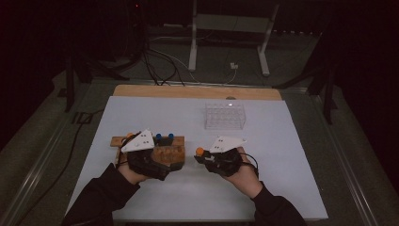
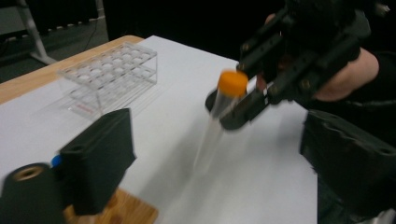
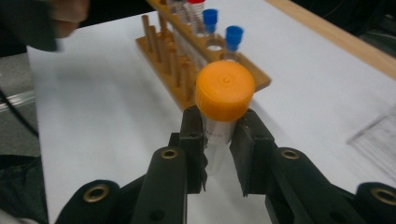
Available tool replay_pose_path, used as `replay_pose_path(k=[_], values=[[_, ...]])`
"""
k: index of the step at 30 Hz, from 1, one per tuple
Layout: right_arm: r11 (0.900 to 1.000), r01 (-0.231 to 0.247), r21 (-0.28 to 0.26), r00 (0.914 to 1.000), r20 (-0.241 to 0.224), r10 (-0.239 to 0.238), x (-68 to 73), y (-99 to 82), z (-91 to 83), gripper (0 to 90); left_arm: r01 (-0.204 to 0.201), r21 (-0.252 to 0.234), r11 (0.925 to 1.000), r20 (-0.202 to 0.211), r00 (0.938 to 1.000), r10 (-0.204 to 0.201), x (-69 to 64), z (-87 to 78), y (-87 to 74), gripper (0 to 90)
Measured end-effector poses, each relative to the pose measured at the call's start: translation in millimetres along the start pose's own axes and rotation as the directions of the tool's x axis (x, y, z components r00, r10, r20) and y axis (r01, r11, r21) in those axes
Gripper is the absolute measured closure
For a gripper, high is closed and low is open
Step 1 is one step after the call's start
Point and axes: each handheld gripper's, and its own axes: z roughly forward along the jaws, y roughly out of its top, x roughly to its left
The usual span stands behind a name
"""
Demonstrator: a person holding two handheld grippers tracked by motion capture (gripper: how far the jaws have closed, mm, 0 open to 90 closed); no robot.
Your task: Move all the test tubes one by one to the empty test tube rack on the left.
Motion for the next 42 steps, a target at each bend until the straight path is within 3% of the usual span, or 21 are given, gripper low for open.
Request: replay_pose_path(k=[10,24,31,38,42], values=[[1.0000,0.002,0.004,0.9998,-0.018,-0.002,4.0,-0.8,1.9,74.2,-0.041,0.021,0.9990,0.024,0.9989,0.040,-5.6,28.5,7.9,36.3],[1.0000,-0.001,0.005,0.9999,-0.016,0.002,3.6,-0.4,0.8,74.1,-0.083,0.029,0.9961,0.046,0.9956,0.082,-8.4,43.6,12.4,70.0],[1.0000,-0.008,0.000,0.9998,-0.019,0.008,2.6,0.0,-0.4,73.3,-0.105,0.031,0.9940,0.036,0.9939,0.104,-8.2,42.4,15.3,71.8],[0.9981,-0.034,-0.052,0.9994,-0.006,0.034,-3.3,-0.7,-10.9,47.5,-0.103,0.002,0.9947,0.007,0.9946,0.103,-2.5,27.1,24.8,72.0],[0.9951,-0.050,-0.086,0.9983,0.025,0.053,-6.3,-3.4,-20.9,31.5,-0.107,-0.015,0.9942,-0.036,0.9937,0.106,1.4,8.8,32.8,72.0]])
